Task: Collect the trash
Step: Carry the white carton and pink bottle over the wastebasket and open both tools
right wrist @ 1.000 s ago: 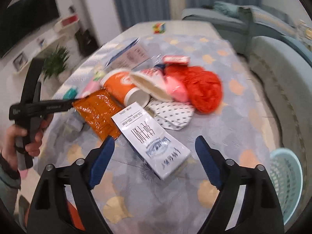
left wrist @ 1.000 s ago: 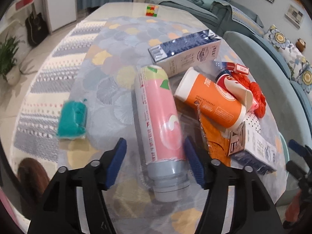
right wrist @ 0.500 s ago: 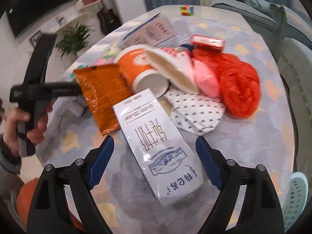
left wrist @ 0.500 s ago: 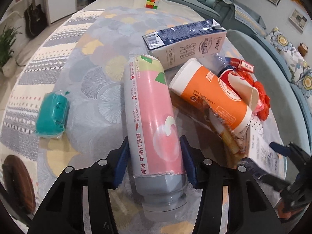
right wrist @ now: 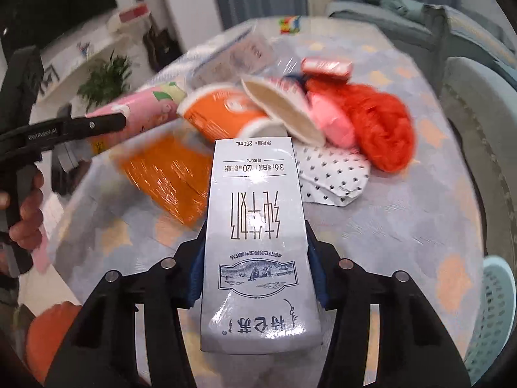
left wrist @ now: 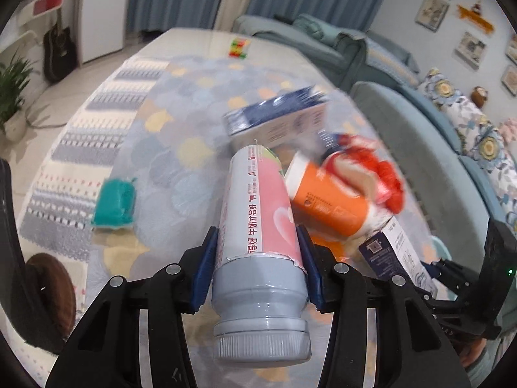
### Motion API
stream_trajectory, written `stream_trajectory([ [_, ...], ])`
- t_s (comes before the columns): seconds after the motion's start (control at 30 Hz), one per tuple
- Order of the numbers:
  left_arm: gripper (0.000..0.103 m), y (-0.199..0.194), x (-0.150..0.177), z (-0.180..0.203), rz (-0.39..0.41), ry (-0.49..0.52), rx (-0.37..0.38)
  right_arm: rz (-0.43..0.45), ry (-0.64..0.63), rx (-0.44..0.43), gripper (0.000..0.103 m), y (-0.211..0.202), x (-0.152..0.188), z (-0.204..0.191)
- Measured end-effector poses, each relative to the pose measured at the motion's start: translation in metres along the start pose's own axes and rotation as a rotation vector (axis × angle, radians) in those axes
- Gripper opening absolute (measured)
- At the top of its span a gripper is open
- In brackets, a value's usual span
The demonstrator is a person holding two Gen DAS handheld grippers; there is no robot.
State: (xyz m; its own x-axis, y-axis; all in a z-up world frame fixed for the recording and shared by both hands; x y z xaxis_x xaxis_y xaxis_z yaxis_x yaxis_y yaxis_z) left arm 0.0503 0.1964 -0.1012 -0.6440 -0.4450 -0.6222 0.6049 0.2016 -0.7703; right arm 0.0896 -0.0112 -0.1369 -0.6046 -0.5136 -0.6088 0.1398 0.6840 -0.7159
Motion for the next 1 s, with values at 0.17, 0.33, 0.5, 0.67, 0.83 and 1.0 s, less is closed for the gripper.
stream_trajectory([
  [0.17, 0.046, -0.026, -0.007, 0.032, 0.051, 0.012, 0.108, 0.113, 0.064, 0.04, 0.049, -0.049, 0.0, 0.01],
  [0.33, 0.046, -0.052, -0.012, 0.081, 0.098, 0.079, 0.19, 0.228, 0.138, 0.123, 0.049, -0.102, -0.002, 0.036],
  [0.5, 0.046, -0.065, -0.012, 0.146, 0.119, 0.179, 0.281, 0.331, 0.245, 0.251, 0.049, -0.166, 0.014, 0.077],
  [0.67, 0.046, -0.06, 0.001, 0.228, 0.093, 0.29, 0.379, 0.35, 0.365, 0.446, 0.049, -0.209, 0.051, 0.127],
  [0.83, 0.046, -0.039, 0.032, 0.302, 0.016, 0.395, 0.465, 0.301, 0.539, 0.598, 0.049, -0.226, 0.103, 0.179],
  [1.0, 0.046, -0.01, 0.071, 0.356, -0.091, 0.503, 0.508, 0.254, 0.718, 0.635, 0.049, -0.22, 0.15, 0.212],
])
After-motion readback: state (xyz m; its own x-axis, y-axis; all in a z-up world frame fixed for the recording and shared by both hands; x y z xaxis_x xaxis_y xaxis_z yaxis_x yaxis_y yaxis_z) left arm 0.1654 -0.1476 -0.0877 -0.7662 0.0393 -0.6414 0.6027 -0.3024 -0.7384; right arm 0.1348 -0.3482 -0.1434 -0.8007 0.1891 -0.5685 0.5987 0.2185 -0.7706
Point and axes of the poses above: each gripper's, at about its wrist camera, not at the fingertips, and y roughly the way its jaws point, z to its right, x to its underside, the point moved 8 cm from there along y, roughly the way its jaws point, and after that the axes turned 11 degrees about -x, right-handed, at the moved point
